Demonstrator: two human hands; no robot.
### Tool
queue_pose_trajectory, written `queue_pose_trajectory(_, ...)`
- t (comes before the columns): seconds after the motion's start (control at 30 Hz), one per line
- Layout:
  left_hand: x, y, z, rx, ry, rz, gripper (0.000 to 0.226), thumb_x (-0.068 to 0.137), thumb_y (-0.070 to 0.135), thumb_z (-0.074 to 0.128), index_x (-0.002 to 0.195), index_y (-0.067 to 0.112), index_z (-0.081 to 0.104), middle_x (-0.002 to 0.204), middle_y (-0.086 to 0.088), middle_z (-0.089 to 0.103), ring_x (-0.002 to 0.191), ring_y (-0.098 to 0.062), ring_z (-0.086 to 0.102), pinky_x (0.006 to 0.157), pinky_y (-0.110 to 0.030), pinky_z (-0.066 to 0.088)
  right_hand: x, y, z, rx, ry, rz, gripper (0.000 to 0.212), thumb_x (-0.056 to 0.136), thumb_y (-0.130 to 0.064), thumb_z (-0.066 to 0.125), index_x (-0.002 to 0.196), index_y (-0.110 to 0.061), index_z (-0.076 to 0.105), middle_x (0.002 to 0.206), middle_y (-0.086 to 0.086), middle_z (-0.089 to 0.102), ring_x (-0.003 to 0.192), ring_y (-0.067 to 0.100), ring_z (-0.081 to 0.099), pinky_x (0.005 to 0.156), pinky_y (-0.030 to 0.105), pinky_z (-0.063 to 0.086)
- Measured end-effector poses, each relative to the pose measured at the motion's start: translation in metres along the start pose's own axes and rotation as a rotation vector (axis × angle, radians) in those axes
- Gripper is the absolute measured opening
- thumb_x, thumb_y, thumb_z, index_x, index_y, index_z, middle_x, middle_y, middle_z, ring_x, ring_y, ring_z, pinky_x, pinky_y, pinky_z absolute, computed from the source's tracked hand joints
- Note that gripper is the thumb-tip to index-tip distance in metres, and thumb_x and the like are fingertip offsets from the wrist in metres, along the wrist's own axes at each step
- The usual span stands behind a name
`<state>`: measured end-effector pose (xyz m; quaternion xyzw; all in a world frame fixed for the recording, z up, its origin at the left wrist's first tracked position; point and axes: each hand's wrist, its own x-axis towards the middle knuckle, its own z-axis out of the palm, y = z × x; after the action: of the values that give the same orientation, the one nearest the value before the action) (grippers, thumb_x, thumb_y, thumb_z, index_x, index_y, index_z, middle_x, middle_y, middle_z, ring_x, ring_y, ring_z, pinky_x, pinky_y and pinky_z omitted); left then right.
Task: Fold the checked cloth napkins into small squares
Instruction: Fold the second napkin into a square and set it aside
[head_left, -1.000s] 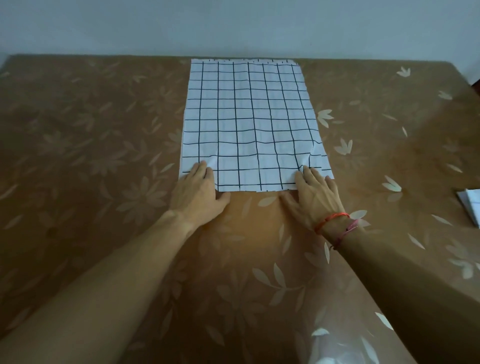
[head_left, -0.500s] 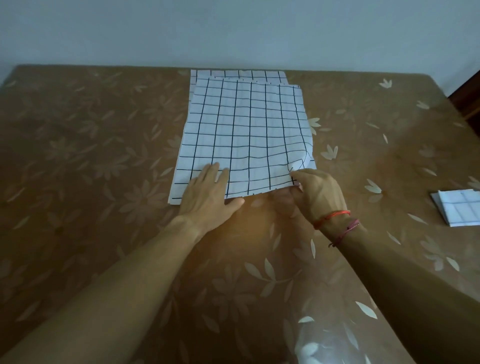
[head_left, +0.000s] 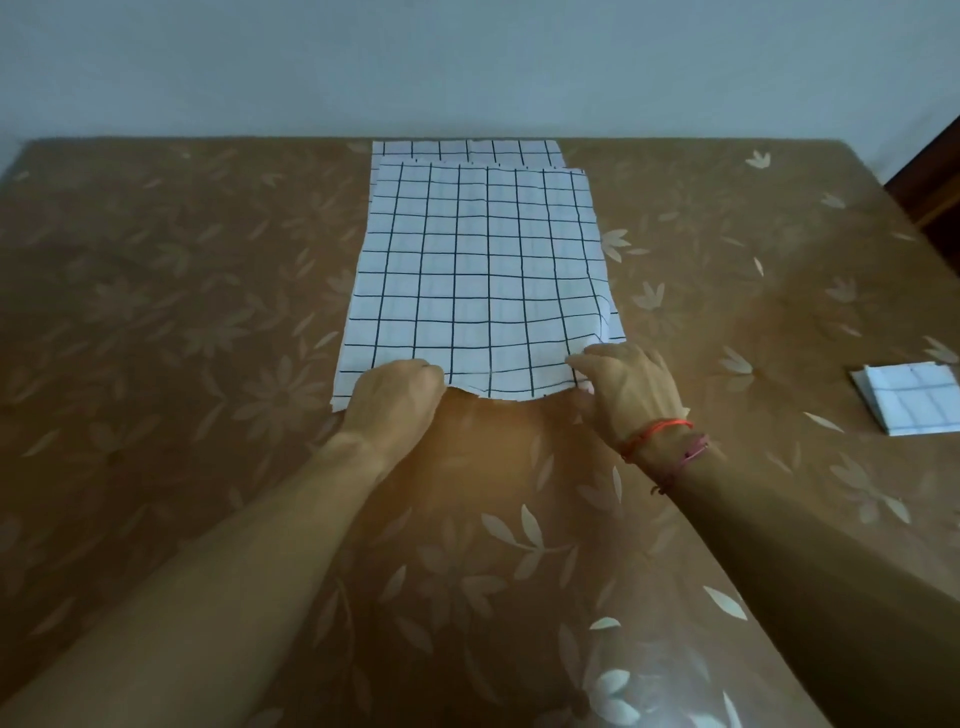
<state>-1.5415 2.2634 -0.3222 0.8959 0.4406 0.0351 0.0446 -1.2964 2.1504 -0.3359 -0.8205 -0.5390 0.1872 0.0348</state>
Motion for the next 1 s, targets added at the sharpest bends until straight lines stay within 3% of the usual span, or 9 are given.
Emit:
queue_pose_trajectory(0.03,0.001,0.002,-0.002,-0.034,0.021,0.006,0.024,0.09,0.005,0.056,0.067,0.008,0.055,0.064,-0.004,0.055,0.059,-0.027,0.052,0.053,-0.038,0.045,-0.007,-0.026,-0.019,-0.134,0.094,-0.073,0.064,0.064,-0.047,0.078,0.118,-0.017,0.064,0.118,0.013,0.063,0.108,0.035,0.056,0.091,0.044,0.042)
queue_pose_trajectory(0.07,0.003,0.001,-0.001,-0.077,0.038,-0.003,0.022,0.091,0.008,0.056,0.069,0.007,0.056,0.066,-0.005,0.057,0.062,-0.028,0.054,0.056,-0.041,0.048,-0.009,-0.036,-0.025,-0.165,0.157,-0.115,0.055,0.073,-0.046,0.073,0.121,-0.021,0.063,0.123,0.012,0.06,0.116,0.034,0.052,0.095,0.045,0.038)
queue_pose_trajectory(0.2,0.005,0.005,-0.01,-0.221,0.006,-0.003,0.016,0.091,0.022,0.064,0.079,0.012,0.066,0.078,0.001,0.066,0.076,-0.02,0.059,0.069,-0.034,0.049,-0.013,-0.049,-0.026,-0.215,0.077,-0.18,0.058,0.081,-0.055,0.059,0.133,-0.029,0.05,0.139,0.009,0.047,0.13,0.028,0.039,0.105,0.041,0.028)
queue_pose_trajectory(0.3,0.005,0.002,-0.011,-0.294,-0.02,-0.013,0.014,0.09,0.029,0.065,0.086,0.019,0.074,0.083,0.006,0.07,0.078,-0.012,0.058,0.069,-0.028,0.042,-0.011,-0.055,-0.019,-0.196,0.043,-0.213,0.056,0.085,-0.056,0.054,0.134,-0.03,0.048,0.143,0.008,0.043,0.132,0.026,0.036,0.106,0.04,0.028)
queue_pose_trajectory(0.5,0.004,-0.002,-0.008,-0.313,-0.107,-0.012,0.019,0.098,0.021,0.052,0.089,0.014,0.066,0.083,0.004,0.068,0.08,-0.017,0.061,0.066,-0.028,0.039,-0.009,-0.064,-0.012,-0.167,0.01,-0.219,0.051,0.088,-0.051,0.051,0.133,-0.027,0.049,0.137,0.008,0.047,0.125,0.028,0.044,0.104,0.041,0.034)
queue_pose_trajectory(0.67,0.001,0.003,-0.012,-0.212,-0.041,0.059,0.013,0.101,0.018,0.04,0.091,0.013,0.047,0.071,-0.003,0.058,0.064,-0.027,0.053,0.059,-0.04,0.042,-0.005,-0.062,-0.002,-0.217,0.063,-0.196,0.041,0.088,-0.04,0.053,0.123,-0.019,0.055,0.127,0.009,0.052,0.119,0.03,0.046,0.098,0.04,0.036)
queue_pose_trajectory(0.83,0.0,-0.002,-0.021,-0.193,0.105,0.139,0.011,0.096,0.011,0.047,0.085,0.011,0.049,0.068,-0.004,0.057,0.057,-0.027,0.049,0.05,-0.035,0.035,0.0,-0.041,-0.011,-0.311,0.187,-0.053,0.014,0.076,-0.01,0.057,0.085,-0.015,0.066,0.095,0.004,0.063,0.098,0.03,0.055,0.077,0.035,0.038)
queue_pose_trajectory(0.93,-0.006,-0.007,-0.025,-0.197,0.123,0.163,0.009,0.091,0.019,0.059,0.095,0.012,0.056,0.081,-0.003,0.064,0.072,-0.027,0.06,0.056,-0.038,0.047,-0.008,-0.032,-0.027,-0.256,0.205,-0.004,0.01,0.077,-0.008,0.054,0.07,-0.015,0.057,0.083,0.003,0.064,0.086,0.03,0.059,0.063,0.03,0.031)
queue_pose_trajectory(1.0,-0.011,-0.012,-0.028,-0.161,0.036,0.135,0.035,0.082,0.024,0.07,0.113,0.011,0.06,0.1,-0.004,0.068,0.093,-0.027,0.063,0.069,-0.042,0.054,-0.014,-0.029,-0.034,-0.219,0.224,-0.006,0.012,0.08,-0.009,0.053,0.078,-0.014,0.064,0.082,0.005,0.067,0.08,0.032,0.06,0.061,0.029,0.032)
